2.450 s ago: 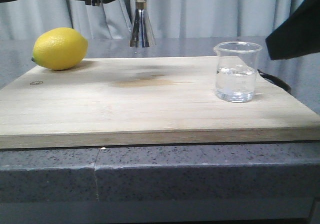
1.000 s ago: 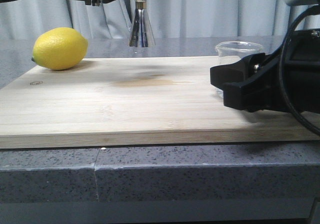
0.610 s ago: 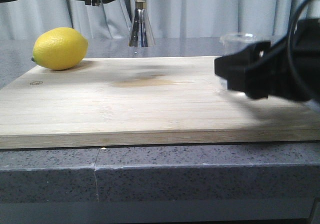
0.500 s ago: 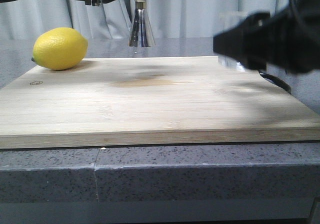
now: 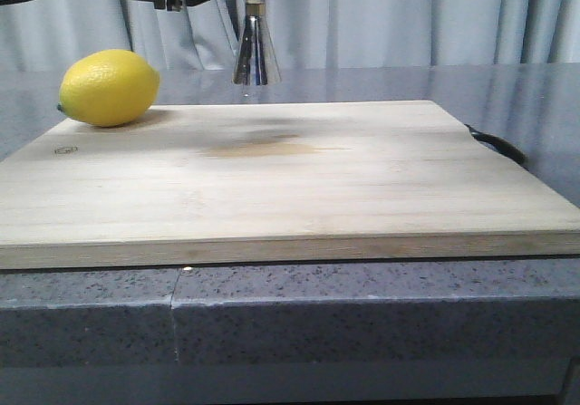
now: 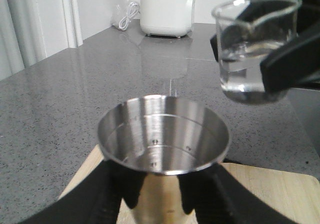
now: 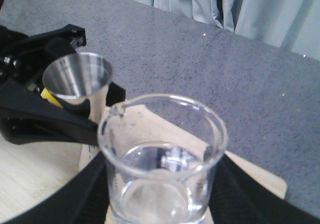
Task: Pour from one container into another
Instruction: 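Lift the beaker with the right gripper over the held jigger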
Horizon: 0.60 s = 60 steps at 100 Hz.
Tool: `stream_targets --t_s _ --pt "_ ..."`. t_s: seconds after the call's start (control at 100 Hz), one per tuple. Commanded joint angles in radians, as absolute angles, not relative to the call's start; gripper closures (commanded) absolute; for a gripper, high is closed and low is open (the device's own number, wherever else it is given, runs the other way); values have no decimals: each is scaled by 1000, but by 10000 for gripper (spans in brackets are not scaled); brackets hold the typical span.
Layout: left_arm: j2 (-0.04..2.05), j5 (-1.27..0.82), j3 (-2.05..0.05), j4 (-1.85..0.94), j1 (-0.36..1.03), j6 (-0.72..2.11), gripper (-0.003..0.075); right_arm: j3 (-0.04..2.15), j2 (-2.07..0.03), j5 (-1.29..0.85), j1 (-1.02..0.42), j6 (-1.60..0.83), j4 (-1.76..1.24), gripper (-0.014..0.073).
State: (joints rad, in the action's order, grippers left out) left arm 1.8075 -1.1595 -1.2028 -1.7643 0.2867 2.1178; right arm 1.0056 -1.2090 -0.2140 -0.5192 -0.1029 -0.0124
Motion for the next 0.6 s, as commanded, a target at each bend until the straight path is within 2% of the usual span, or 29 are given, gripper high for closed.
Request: stream_targets --t_s 0.0,0.18,0.59 --pt "1751 -1239 -1236 -1863 294 2111 478 1141 -1211 -257 -515 -113 60 301" --pt "1751 -1239 -1236 -1863 294 2111 478 1335 -1291 -445 -540 -114 180 301" --pt "1753 -1239 -1236 -1863 294 2111 478 1689 -1508 -772 -620 -365 223 301"
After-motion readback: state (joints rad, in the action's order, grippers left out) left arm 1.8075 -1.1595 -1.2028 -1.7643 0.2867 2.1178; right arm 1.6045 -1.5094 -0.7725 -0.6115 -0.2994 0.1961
